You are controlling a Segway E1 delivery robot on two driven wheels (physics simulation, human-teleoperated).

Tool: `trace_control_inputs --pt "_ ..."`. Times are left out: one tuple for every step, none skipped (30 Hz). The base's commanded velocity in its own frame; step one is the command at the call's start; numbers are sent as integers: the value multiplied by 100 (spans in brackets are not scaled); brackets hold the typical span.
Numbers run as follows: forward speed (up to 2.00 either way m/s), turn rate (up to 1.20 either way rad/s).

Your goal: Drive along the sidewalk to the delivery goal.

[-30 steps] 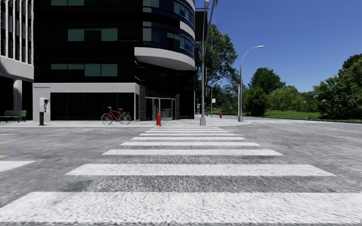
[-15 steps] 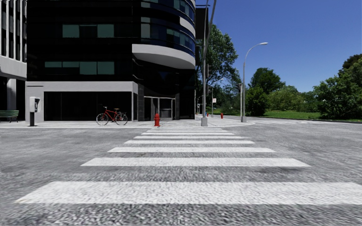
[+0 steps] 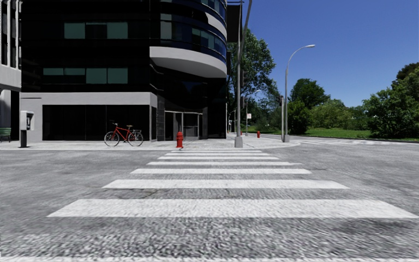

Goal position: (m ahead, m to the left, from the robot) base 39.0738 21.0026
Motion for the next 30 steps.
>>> trace_control_inputs --pt "154 0" --pt "154 0" --pt "154 0" --pt "154 0" --pt "154 0" --pt "155 0" --pt "155 0" --pt "155 0" --pt "155 0" --pt "155 0" --pt "155 0" --pt "155 0" --pt "155 -44" --pt "155 -44" --pt "155 -58" --pt "155 -64" --pt "155 -61" --pt "155 -8" --pt "155 0" --pt "155 0" --pt "155 0" --pt "155 0" --pt "155 0" --pt "155 0" --pt "155 0" --pt "155 0" --pt "155 0" --pt "155 0" --pt "155 0" --pt "155 0"
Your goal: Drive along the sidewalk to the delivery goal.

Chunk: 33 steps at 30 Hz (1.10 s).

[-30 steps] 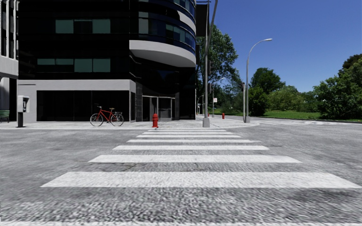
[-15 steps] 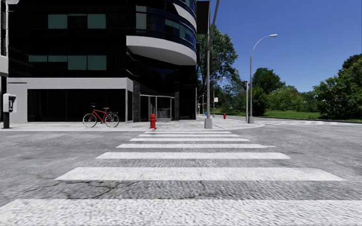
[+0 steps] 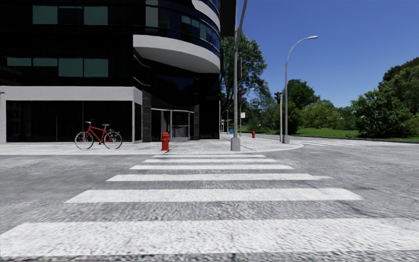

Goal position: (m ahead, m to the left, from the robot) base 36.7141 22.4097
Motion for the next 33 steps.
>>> trace_control_inputs --pt "155 0" --pt "155 0" --pt "155 0" --pt "155 0" --pt "155 0" --pt "155 0" --pt "155 0" --pt "155 0" --pt "155 0" --pt "155 0" --pt "155 0" --pt "155 0" --pt "155 0" --pt "155 0" --pt "155 0" --pt "155 0" --pt "155 0" --pt "155 0" --pt "155 0" --pt "155 0" --pt "155 0" --pt "155 0" --pt "155 0" --pt "155 0" --pt "155 0" --pt "155 0" --pt "155 0" --pt "155 0" --pt "155 0" --pt "155 0" --pt "155 0" --pt "155 0" --pt "155 0"
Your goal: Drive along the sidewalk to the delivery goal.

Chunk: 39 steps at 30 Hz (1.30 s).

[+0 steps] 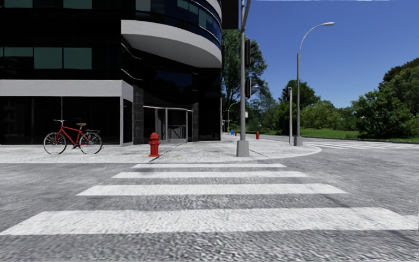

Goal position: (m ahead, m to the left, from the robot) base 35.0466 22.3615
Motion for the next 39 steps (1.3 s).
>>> trace_control_inputs --pt "155 0" --pt "155 0" --pt "155 0" --pt "155 0" --pt "155 0" --pt "155 0" --pt "155 0" --pt "155 0" --pt "155 0" --pt "155 0" --pt "155 0" --pt "155 0" --pt "155 0" --pt "155 0" --pt "155 0" --pt "155 0" --pt "155 0" --pt "155 0" --pt "155 0" --pt "155 0" --pt "155 0" --pt "155 0" --pt "155 0" --pt "155 0" --pt "155 0" --pt "155 0" --pt "155 0" --pt "155 0" --pt "155 0" --pt "155 0" --pt "155 0" --pt "155 0" --pt "155 0" --pt "155 0" --pt "155 0" --pt "155 0" --pt "155 0" --pt "155 0" --pt "155 0"
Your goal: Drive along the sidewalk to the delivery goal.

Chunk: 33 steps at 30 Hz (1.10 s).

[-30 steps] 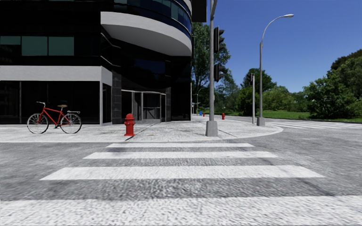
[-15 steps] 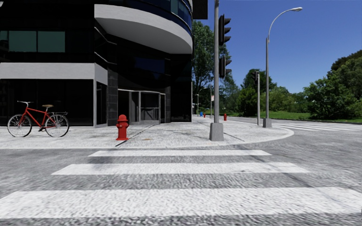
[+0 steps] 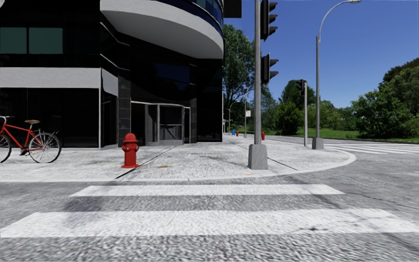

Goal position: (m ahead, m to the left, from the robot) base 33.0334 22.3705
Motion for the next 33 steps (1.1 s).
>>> trace_control_inputs --pt "155 0" --pt "155 0" --pt "155 0" --pt "155 0" --pt "155 0" --pt "155 0" --pt "155 0" --pt "155 0" --pt "155 0" --pt "155 0" --pt "155 0" --pt "155 0" --pt "155 0" --pt "155 0" --pt "155 0" --pt "155 0" --pt "155 0" --pt "155 0" --pt "155 0" --pt "155 0" --pt "155 0" --pt "155 0" --pt "155 0" --pt "155 0" --pt "155 0" --pt "155 0" --pt "155 0" --pt "155 0" --pt "155 0" --pt "155 0" --pt "155 0" --pt "155 0" --pt "155 0"
